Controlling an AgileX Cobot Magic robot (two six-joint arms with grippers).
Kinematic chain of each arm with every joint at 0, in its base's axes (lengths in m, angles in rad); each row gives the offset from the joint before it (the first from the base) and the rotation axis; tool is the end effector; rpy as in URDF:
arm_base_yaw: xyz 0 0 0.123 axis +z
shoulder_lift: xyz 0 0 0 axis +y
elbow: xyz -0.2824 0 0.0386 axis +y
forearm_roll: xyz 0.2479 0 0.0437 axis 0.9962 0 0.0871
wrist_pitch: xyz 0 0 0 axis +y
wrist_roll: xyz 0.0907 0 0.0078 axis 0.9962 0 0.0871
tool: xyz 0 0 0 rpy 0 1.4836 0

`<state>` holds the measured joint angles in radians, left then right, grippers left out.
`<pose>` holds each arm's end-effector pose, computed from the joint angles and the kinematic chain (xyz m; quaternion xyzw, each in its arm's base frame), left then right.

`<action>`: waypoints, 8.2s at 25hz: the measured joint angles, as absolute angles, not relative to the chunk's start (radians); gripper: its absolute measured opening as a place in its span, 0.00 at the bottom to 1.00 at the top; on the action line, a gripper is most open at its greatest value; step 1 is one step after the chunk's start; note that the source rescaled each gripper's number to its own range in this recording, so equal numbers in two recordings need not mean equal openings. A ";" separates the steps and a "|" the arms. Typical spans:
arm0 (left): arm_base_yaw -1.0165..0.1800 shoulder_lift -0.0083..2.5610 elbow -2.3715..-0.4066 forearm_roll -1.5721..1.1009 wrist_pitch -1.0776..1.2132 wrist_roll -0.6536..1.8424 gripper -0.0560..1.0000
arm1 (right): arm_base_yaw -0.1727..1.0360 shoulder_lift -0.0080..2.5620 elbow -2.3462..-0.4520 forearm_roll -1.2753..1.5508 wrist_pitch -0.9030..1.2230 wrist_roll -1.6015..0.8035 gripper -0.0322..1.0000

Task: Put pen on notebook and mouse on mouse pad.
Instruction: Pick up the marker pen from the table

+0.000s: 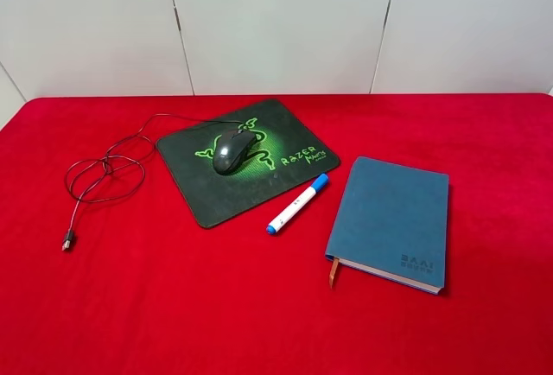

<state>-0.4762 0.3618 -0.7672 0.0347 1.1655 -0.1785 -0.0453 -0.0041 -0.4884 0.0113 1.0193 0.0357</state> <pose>0.0291 -0.0117 0.3402 0.1328 0.8909 -0.1231 0.4165 -0.0024 0.0010 0.2773 0.0341 0.8436 0.0031 0.5359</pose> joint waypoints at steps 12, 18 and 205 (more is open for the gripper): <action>-0.476 0.141 -0.660 0.007 1.165 -0.117 1.00 | -0.045 -0.004 -0.488 0.011 1.019 0.036 1.00; -0.459 0.140 -0.657 0.006 1.165 -0.033 1.00 | -0.045 -0.004 -0.488 0.011 1.019 0.036 1.00; -0.045 -0.003 -0.492 -0.041 1.061 0.106 1.00 | 0.720 2.170 -1.539 -0.026 0.956 0.975 1.00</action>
